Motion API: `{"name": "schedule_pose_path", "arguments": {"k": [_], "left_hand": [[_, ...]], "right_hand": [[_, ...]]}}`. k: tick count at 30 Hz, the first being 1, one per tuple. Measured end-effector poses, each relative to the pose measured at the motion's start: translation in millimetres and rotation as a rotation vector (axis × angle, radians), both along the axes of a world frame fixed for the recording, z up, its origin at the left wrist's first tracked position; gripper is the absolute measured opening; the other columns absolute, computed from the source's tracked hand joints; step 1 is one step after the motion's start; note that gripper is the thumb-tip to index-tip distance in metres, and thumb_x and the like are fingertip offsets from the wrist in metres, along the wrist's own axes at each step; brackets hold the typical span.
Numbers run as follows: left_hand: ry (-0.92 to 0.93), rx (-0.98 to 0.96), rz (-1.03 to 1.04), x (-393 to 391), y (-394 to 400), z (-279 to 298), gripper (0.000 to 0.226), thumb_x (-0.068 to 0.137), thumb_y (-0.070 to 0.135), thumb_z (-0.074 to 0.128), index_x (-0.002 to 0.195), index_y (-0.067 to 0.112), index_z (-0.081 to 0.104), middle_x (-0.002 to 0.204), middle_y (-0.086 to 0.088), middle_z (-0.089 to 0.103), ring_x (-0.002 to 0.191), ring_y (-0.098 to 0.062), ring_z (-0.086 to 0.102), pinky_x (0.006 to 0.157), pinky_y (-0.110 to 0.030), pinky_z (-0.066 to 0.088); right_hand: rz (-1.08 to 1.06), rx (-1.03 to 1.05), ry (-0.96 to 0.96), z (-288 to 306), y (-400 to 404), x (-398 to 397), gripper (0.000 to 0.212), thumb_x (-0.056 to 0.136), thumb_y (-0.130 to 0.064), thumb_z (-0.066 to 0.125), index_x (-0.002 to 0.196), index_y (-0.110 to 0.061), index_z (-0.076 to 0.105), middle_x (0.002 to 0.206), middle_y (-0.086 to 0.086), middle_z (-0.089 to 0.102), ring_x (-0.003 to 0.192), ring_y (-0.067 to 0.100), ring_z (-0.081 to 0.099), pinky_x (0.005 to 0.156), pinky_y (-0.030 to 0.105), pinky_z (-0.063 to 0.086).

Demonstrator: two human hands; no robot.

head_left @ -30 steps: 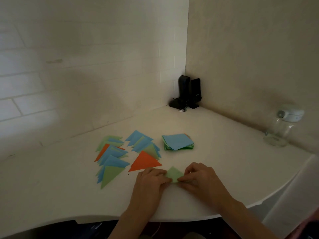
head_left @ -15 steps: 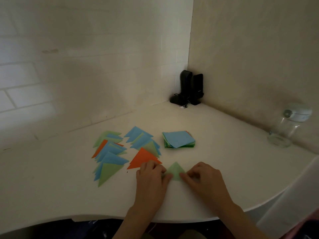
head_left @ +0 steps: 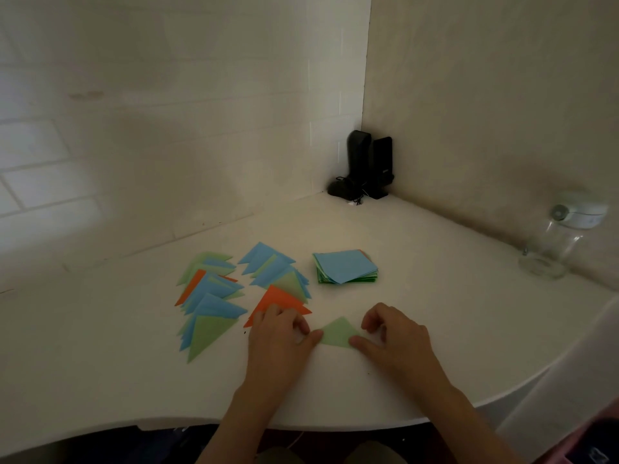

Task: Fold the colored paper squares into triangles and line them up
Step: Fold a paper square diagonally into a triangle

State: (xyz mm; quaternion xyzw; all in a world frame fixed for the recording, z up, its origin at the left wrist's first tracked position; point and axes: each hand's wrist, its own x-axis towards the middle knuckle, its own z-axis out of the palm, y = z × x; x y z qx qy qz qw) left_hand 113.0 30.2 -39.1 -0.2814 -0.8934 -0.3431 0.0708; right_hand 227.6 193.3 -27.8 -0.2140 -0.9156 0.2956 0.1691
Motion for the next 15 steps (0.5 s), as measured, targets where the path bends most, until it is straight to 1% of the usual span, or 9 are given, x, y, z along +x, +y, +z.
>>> {"name": "schedule_pose_path", "arguments": {"k": [3, 6, 8, 10, 12, 13, 15], "left_hand": [[-0.033, 0.040, -0.025, 0, -2, 2, 0.024, 0.072, 0.036, 0.076, 0.068, 0.034, 0.053, 0.081, 0.015, 0.051, 0.089, -0.013, 0.046, 0.073, -0.019, 0.026], [-0.075, 0.071, -0.070, 0, -6, 7, 0.032, 0.073, 0.024, 0.077, 0.065, 0.038, 0.049, 0.079, 0.016, 0.053, 0.086, -0.013, 0.050, 0.077, -0.026, 0.037], [-0.084, 0.103, -0.070, 3, -8, 9, 0.033, 0.074, 0.015, 0.076, 0.066, 0.037, 0.052, 0.081, 0.013, 0.056, 0.084, -0.012, 0.053, 0.080, -0.029, 0.043], [-0.037, 0.080, -0.055, 11, -5, 9, 0.021, 0.079, 0.007, 0.068, 0.077, 0.027, 0.063, 0.088, 0.008, 0.057, 0.089, -0.016, 0.053, 0.078, -0.028, 0.044], [0.050, 0.044, -0.046, 23, 4, 8, 0.020, 0.083, 0.000, 0.059, 0.095, 0.015, 0.067, 0.099, 0.001, 0.058, 0.095, -0.019, 0.052, 0.078, -0.027, 0.043], [0.081, 0.037, -0.051, 30, 9, 8, 0.019, 0.086, 0.002, 0.058, 0.100, 0.012, 0.066, 0.103, -0.003, 0.058, 0.098, -0.021, 0.052, 0.078, -0.029, 0.043], [0.080, 0.009, -0.050, 41, 20, 12, 0.020, 0.091, 0.018, 0.057, 0.110, 0.012, 0.061, 0.111, -0.005, 0.052, 0.105, -0.021, 0.047, 0.084, -0.031, 0.042]], "right_hand": [[0.051, -0.082, -0.018, 3, 6, 3, 0.027, 0.073, -0.035, 0.075, 0.076, -0.035, 0.048, 0.081, -0.017, 0.056, 0.070, 0.000, 0.050, 0.080, 0.029, 0.042], [0.089, -0.110, 0.006, 3, 10, 6, 0.026, 0.073, -0.027, 0.076, 0.076, -0.034, 0.051, 0.077, -0.017, 0.055, 0.069, 0.002, 0.050, 0.076, 0.026, 0.041], [0.091, -0.108, 0.016, 3, 8, 7, 0.025, 0.074, -0.026, 0.075, 0.075, -0.034, 0.052, 0.076, -0.016, 0.053, 0.071, 0.002, 0.050, 0.075, 0.024, 0.039], [0.086, -0.088, 0.023, 1, 7, 7, 0.025, 0.075, -0.026, 0.074, 0.074, -0.035, 0.051, 0.077, -0.015, 0.054, 0.073, 0.002, 0.051, 0.078, 0.026, 0.041], [0.088, -0.072, 0.036, 1, 5, 7, 0.026, 0.076, -0.027, 0.074, 0.073, -0.037, 0.050, 0.079, -0.014, 0.055, 0.075, 0.002, 0.051, 0.080, 0.028, 0.042], [0.091, -0.062, 0.036, 1, 5, 7, 0.027, 0.076, -0.027, 0.074, 0.072, -0.038, 0.050, 0.080, -0.014, 0.055, 0.075, 0.002, 0.051, 0.081, 0.029, 0.043], [0.089, -0.045, 0.024, 2, 5, 7, 0.028, 0.076, -0.027, 0.073, 0.072, -0.039, 0.048, 0.080, -0.014, 0.054, 0.075, 0.002, 0.051, 0.082, 0.031, 0.043]]}}
